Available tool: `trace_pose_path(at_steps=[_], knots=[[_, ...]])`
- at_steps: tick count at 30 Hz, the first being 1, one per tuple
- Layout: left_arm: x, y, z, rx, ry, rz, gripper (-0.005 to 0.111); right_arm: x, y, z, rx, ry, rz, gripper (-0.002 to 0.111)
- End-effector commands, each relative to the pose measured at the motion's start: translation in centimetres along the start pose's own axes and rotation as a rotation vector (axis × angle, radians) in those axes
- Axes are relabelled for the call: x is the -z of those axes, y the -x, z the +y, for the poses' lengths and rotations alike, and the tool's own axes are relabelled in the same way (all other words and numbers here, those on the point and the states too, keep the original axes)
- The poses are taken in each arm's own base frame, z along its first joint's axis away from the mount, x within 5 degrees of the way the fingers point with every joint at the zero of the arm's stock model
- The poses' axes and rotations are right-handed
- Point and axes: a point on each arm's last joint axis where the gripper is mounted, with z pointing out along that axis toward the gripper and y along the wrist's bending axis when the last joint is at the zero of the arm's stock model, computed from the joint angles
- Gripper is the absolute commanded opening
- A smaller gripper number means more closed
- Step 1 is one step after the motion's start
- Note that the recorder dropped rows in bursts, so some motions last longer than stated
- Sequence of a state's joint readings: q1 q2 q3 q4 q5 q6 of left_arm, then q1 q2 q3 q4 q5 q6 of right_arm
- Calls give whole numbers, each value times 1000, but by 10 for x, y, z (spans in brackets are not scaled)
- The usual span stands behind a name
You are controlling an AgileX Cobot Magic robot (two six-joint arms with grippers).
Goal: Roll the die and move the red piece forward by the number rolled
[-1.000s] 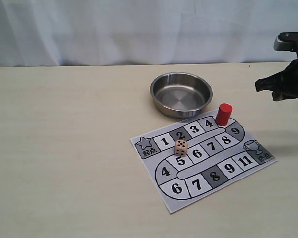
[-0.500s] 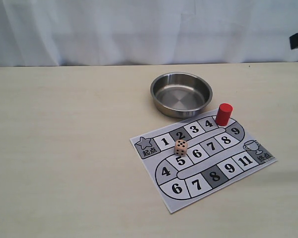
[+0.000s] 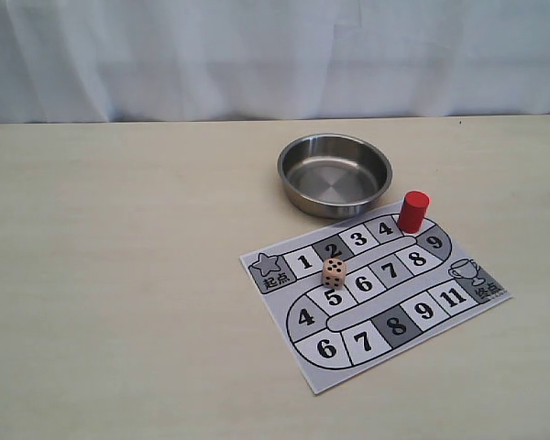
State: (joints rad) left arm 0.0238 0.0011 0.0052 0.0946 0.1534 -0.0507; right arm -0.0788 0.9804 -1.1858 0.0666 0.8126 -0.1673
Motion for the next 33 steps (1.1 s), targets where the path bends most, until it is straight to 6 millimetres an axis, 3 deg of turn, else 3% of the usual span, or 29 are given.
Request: trace_pose_path(at_steps=[1,11,17,20,25,28,33], knots=[[0,3,0,4,-1,-17,0,40,-5,2,6,-13,-66,4],[0,3,0,4,-1,-17,0,115,-25,8,17,-31,-223,4],[0,3,0,4,-1,-17,0,180,-60,16,27,-45,-350,4],[0,3,0,4,-1,-17,0,218,-89,22,34,-55,-457,4],[0,3,0,4,-1,-17,0,261,-140,31,44,-67,-576,4],[0,3,0,4,-1,-17,0,274,-163,34,48,-80,-658,4],[0,3,0,4,-1,-17,0,267,-165,34,49,-76,-612,4]])
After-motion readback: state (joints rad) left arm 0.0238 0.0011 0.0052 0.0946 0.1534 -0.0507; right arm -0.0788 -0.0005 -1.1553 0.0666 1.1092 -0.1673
